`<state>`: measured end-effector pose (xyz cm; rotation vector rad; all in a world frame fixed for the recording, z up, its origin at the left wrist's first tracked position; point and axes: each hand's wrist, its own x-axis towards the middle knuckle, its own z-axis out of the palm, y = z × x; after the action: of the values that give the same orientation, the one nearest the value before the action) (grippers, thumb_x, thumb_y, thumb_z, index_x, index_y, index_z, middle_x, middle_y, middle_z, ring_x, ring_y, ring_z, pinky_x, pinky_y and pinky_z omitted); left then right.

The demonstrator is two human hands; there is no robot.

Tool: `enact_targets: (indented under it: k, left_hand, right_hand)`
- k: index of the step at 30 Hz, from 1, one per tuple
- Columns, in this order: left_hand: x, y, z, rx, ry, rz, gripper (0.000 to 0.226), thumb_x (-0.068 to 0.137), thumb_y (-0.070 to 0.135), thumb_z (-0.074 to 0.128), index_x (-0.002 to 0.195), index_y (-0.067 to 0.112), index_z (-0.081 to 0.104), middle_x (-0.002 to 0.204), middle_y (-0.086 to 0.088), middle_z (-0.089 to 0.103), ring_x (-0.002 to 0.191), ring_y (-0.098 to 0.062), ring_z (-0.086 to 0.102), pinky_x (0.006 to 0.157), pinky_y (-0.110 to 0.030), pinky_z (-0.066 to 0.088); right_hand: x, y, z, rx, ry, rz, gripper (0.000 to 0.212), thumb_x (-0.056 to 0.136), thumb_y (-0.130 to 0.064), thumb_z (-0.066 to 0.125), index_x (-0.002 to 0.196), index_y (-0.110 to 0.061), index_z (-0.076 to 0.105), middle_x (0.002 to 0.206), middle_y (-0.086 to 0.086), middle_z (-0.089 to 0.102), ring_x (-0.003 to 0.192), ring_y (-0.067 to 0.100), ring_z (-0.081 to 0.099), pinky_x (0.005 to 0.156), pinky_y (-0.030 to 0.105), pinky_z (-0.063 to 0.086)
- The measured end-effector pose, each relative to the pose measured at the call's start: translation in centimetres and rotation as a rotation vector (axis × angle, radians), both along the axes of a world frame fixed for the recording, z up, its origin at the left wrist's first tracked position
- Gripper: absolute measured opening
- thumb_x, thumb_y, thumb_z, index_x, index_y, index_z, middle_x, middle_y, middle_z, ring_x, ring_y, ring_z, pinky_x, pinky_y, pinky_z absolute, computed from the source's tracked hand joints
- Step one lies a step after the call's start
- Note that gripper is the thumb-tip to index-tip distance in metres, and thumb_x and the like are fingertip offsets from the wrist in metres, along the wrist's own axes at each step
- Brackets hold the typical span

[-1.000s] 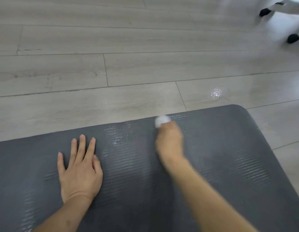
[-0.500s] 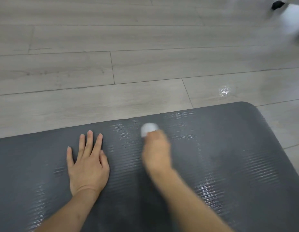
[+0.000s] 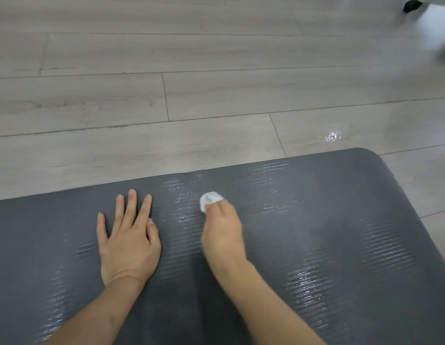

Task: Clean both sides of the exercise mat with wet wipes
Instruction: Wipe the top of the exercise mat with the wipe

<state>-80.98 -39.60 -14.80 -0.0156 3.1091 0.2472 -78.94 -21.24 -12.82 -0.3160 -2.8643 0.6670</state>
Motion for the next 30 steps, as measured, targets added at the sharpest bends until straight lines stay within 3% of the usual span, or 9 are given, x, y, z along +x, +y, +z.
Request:
enact_targets:
  k: [2,4,8,11,14,17,24,28,30]
  left_hand:
    - [0.1,0.1,0.1,0.003,0.003,-0.001,0.061,0.102,0.041,0.017,0.161,0.032,0.029,0.169,0.009,0.013,0.159,-0.013,0.011,0.128,-0.051,0.006]
    - [0.1,0.1,0.1,-0.009,0.002,-0.008,0.061,0.103,0.043,0.015,0.161,0.033,0.028,0.17,0.009,0.013,0.159,-0.013,0.01,0.128,-0.052,0.006]
    - [0.0,0.1,0.2,-0.025,-0.004,-0.021,0.061,0.103,0.045,0.014,0.162,0.033,0.028,0.17,0.007,0.015,0.16,-0.016,0.009,0.128,-0.052,0.005]
    - [0.1,0.2,0.2,-0.019,0.002,-0.018,0.061,0.103,0.045,0.015,0.161,0.034,0.03,0.17,0.007,0.015,0.16,-0.016,0.01,0.128,-0.052,0.005]
    - [0.0,0.1,0.2,-0.017,0.014,-0.018,0.061,0.103,0.043,0.017,0.16,0.033,0.034,0.169,0.007,0.018,0.159,-0.016,0.013,0.128,-0.052,0.006]
    - [0.0,0.1,0.3,-0.011,0.008,-0.024,0.06,0.102,0.043,0.019,0.159,0.033,0.036,0.17,0.006,0.019,0.159,-0.016,0.014,0.128,-0.052,0.007]
    - [0.0,0.4,0.4,-0.016,0.009,-0.013,0.061,0.102,0.044,0.017,0.16,0.033,0.034,0.17,0.007,0.018,0.159,-0.016,0.012,0.128,-0.051,0.004]
    - [0.0,0.2,0.5,-0.01,0.002,-0.018,0.061,0.102,0.044,0.017,0.16,0.034,0.034,0.17,0.007,0.018,0.159,-0.015,0.011,0.128,-0.051,0.004]
    - [0.1,0.1,0.5,-0.013,0.006,-0.023,0.061,0.102,0.044,0.017,0.16,0.034,0.035,0.17,0.006,0.019,0.159,-0.015,0.011,0.128,-0.051,0.005]
  right_hand:
    - [1.3,-3.5,-0.1,0.013,-0.016,0.31,0.03,0.081,-0.004,0.05,0.106,-0.011,0.064,0.105,0.007,0.06,0.095,0.026,0.057,0.076,0.035,0.053]
    - [0.8,1.3,0.0,0.052,-0.009,0.332,0.024,0.081,-0.005,0.056,0.102,-0.014,0.061,0.094,0.006,0.055,0.085,0.025,0.051,0.066,0.037,0.049]
    - [1.3,15.7,1.0,0.166,-0.082,-0.232,0.015,0.092,0.0,0.047,0.09,-0.003,0.062,0.087,0.011,0.052,0.08,0.037,0.054,0.065,0.037,0.039]
    - [1.3,13.2,1.7,0.084,-0.045,-0.485,0.017,0.093,0.002,0.047,0.092,-0.005,0.063,0.089,0.005,0.054,0.08,0.022,0.051,0.069,0.028,0.029]
    - [1.5,1.7,1.8,-0.149,0.0,-0.142,0.022,0.092,-0.001,0.043,0.092,-0.011,0.062,0.09,-0.001,0.057,0.081,0.004,0.043,0.074,0.021,0.039]
    - [3.4,-0.7,1.1,0.043,-0.02,0.3,0.023,0.081,-0.002,0.047,0.096,-0.011,0.062,0.093,0.005,0.056,0.084,0.018,0.05,0.068,0.031,0.046]
    - [2.9,18.0,3.2,0.191,-0.091,-0.435,0.021,0.087,0.004,0.045,0.091,-0.013,0.058,0.085,0.004,0.049,0.081,0.028,0.048,0.071,0.033,0.034]
    - [2.9,3.1,2.3,-0.049,-0.115,-0.081,0.024,0.087,0.0,0.045,0.084,-0.021,0.055,0.081,-0.009,0.05,0.079,0.014,0.048,0.069,0.011,0.04]
    - [4.4,-2.0,1.5,-0.072,-0.134,0.228,0.025,0.087,-0.003,0.041,0.097,-0.015,0.061,0.096,0.0,0.056,0.09,0.02,0.053,0.075,0.022,0.049]
